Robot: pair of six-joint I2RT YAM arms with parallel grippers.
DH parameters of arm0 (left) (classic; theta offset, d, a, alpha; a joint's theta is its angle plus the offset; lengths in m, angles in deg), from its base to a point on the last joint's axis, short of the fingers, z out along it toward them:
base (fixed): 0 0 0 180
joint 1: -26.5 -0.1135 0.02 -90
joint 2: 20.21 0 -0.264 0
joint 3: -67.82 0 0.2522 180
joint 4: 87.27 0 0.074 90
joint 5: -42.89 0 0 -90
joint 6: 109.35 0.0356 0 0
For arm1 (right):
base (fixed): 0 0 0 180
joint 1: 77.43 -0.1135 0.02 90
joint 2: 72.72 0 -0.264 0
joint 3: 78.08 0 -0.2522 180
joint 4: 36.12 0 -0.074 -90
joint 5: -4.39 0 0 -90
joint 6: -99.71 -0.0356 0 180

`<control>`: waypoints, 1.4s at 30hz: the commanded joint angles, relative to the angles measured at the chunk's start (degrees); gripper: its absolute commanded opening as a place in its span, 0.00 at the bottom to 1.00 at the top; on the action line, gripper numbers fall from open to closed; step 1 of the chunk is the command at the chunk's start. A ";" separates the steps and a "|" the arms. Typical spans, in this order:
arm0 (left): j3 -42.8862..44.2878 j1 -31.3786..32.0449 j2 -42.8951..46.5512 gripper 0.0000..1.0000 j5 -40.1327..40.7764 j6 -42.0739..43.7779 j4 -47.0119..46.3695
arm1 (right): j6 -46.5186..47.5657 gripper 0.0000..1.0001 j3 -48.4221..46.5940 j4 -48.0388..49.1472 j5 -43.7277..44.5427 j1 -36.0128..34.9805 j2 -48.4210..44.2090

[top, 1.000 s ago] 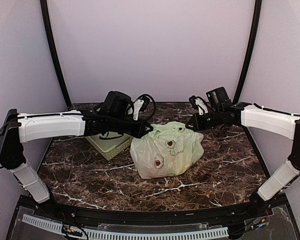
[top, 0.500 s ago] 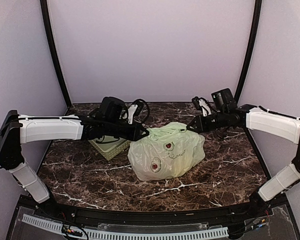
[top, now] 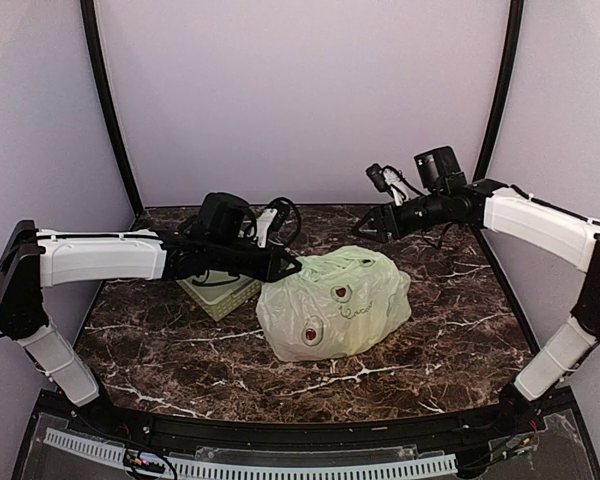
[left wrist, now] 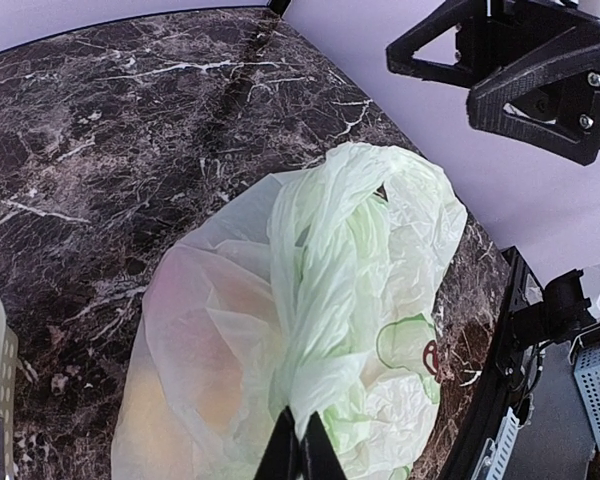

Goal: Untie the knot of the plastic bag and take out the fruit
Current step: Untie the takeout bag at the center of the board.

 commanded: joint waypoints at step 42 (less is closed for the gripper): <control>1.75 -0.55 3.17 0.01 3.00 -0.38 1.26 | -0.24 0.00 -0.21 2.98 4.40 -1.47 6.80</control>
